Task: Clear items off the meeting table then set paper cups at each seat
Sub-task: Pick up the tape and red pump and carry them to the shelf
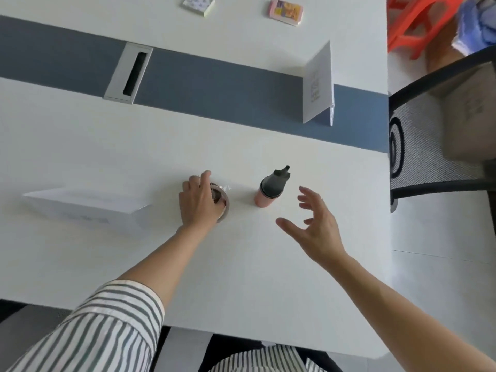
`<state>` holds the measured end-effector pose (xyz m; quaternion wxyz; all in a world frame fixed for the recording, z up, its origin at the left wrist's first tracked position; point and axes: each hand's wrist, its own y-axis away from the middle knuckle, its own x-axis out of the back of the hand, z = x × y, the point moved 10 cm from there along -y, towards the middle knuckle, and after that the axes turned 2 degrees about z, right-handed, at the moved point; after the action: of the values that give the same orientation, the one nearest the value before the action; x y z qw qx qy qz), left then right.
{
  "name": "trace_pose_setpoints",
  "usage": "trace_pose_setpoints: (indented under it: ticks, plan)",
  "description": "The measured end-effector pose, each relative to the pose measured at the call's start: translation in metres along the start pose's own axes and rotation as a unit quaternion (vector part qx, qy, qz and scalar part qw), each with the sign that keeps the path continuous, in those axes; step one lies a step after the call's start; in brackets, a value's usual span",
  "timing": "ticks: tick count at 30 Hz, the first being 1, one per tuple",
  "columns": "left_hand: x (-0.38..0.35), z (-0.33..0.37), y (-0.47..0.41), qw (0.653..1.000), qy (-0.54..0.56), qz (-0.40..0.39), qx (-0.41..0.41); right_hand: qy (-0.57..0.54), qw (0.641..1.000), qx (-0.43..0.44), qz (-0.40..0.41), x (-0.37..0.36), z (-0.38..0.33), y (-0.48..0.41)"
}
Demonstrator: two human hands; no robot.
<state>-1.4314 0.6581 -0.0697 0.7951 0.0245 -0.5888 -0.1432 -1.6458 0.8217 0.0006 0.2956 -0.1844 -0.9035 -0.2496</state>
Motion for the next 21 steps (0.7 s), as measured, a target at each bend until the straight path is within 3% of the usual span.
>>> trace_pose_setpoints:
  ticks: [7,13,18,21]
  plan:
    - [-0.002,0.004,0.006,0.999,-0.023,0.003,-0.023,0.002,0.998,0.054,-0.014,-0.048,-0.008,-0.050]
    - [0.003,-0.002,0.007,0.999,0.001,-0.034,0.009,-0.018,1.000,-0.008,-0.013,-0.060,-0.007,-0.065]
    - [0.013,-0.015,0.022,0.988,0.107,-0.080,0.079,-0.078,0.996,-0.036,0.008,-0.032,-0.012,-0.053]
    - [0.025,-0.013,0.047,0.958,0.235,-0.114,0.121,-0.131,0.990,-0.041,-0.014,-0.016,-0.016,-0.031]
